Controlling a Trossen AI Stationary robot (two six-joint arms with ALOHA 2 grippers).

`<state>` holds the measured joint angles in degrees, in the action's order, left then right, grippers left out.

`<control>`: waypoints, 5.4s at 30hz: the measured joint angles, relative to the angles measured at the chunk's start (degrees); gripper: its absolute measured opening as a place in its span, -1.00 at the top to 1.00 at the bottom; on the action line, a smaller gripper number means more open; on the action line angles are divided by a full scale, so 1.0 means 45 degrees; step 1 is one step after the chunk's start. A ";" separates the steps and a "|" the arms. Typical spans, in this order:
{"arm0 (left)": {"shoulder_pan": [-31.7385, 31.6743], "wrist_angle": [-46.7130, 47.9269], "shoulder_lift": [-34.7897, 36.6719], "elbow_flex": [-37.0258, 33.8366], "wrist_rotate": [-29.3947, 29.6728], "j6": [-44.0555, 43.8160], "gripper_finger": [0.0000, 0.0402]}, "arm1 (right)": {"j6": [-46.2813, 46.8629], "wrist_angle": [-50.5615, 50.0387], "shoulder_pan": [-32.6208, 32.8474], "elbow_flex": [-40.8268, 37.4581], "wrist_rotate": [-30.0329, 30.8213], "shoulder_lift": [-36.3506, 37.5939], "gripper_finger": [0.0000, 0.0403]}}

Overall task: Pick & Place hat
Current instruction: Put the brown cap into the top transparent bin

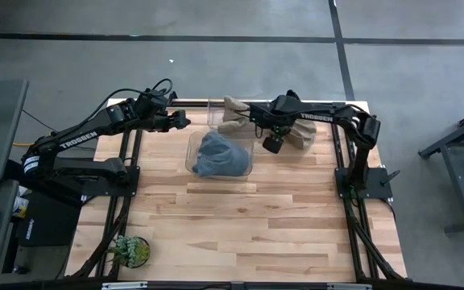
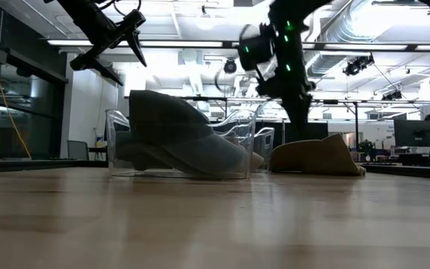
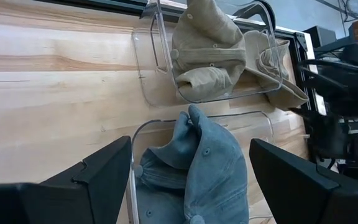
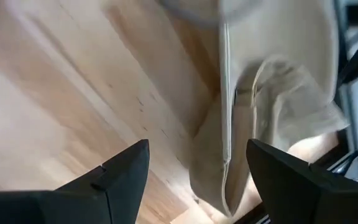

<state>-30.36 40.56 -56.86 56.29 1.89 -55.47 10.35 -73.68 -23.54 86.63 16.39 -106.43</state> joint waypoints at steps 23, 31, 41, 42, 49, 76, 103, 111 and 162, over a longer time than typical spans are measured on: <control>0.0000 0.0015 0.0000 0.0000 -0.0107 -0.0062 -0.51 | -0.0020 0.1232 -0.2510 -0.1525 -0.1114 0.0000 -0.31; 0.0002 0.0015 0.0002 0.0000 -0.0107 -0.0062 -0.51 | -0.0065 0.1160 -0.3132 -0.1525 -0.2378 0.0005 -0.31; -0.0001 0.0007 0.0000 0.0000 -0.0102 -0.0062 -0.51 | -0.0158 0.1182 -0.3447 -0.1525 -0.2877 0.0005 -0.31; 0.0002 0.0009 0.0002 0.0000 -0.0102 -0.0063 -0.51 | -0.0160 0.1192 -0.3457 -0.1525 -0.2873 0.0005 -0.31; 0.0002 0.0002 0.0000 0.0000 -0.0108 -0.0067 -0.51 | -0.0210 0.1197 -0.3513 -0.1525 -0.3237 0.0005 -0.31; 0.0004 -0.0019 0.0000 0.0000 -0.0398 -0.0072 -0.51 | 0.0443 0.1181 -0.3860 -0.1530 -0.3786 -0.0801 -0.31; 0.0003 -0.0029 0.0000 0.0000 -0.0625 -0.0077 -0.51 | -0.0301 -0.0752 -0.3932 -0.1540 -0.3325 -0.0127 0.94; -0.0001 -0.0043 0.0000 0.0000 -0.0631 -0.0077 -0.51 | 0.0446 -0.0762 -0.3715 -0.1540 -0.3416 0.2494 0.94; 0.0001 -1.5679 -0.1875 0.0010 -0.2866 -0.6361 -0.51 | 0.1370 1.7333 0.1745 -0.1530 -0.2229 0.6909 0.94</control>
<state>-30.36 -30.00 -65.30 56.34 -11.00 -84.09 16.51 4.32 -15.68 79.75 6.36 -75.34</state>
